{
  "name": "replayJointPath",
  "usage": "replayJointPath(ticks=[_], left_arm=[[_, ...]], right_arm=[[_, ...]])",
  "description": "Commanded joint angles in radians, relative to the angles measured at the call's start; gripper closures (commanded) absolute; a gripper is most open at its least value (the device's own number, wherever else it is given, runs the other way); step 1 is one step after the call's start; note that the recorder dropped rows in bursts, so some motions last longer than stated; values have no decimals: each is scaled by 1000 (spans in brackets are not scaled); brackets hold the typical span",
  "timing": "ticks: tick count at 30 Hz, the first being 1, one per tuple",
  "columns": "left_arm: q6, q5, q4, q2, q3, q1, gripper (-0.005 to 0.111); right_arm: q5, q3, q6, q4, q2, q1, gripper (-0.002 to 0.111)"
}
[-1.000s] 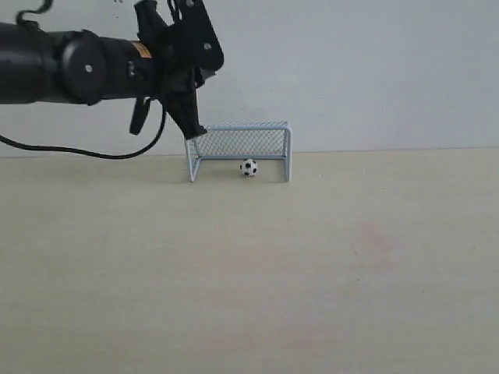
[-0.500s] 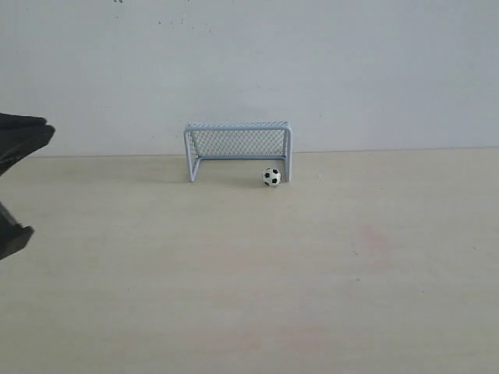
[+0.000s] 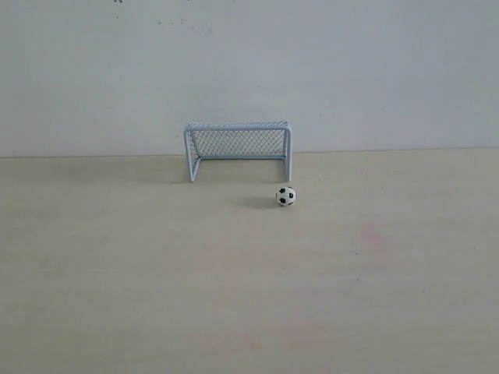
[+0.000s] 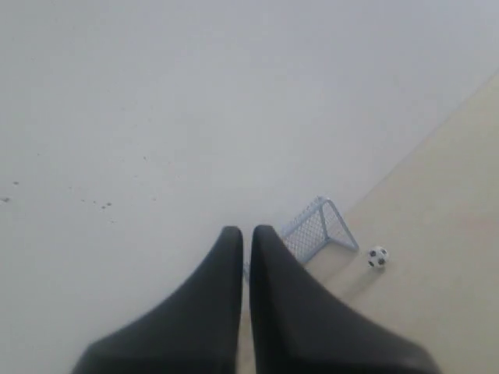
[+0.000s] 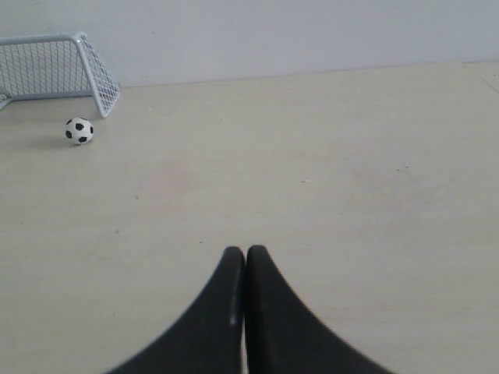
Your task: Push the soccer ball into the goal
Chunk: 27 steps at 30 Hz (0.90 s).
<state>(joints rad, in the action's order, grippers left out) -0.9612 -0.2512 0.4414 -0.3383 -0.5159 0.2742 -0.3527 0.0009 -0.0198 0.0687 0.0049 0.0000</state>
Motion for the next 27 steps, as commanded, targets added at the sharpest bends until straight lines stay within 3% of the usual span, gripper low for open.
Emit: replayJointPath(ticks=[1, 8, 11, 19, 27], left_arm=[[1, -2, -10, 84, 3, -2, 102], [1, -3, -13, 177, 3, -2, 102], [28, -36, -10, 219, 3, -36, 102], [337, -207, -10, 319, 10, -195, 102], [579, -131, -10, 326, 64, -211, 102]], right_arm=[[5, -1, -1, -2, -5, 1, 108], [5, -1, -1, -2, -5, 1, 108], [5, -1, -1, -2, -5, 1, 108], [5, -1, -1, -2, -5, 1, 108], [5, -1, -1, -2, -5, 1, 108]])
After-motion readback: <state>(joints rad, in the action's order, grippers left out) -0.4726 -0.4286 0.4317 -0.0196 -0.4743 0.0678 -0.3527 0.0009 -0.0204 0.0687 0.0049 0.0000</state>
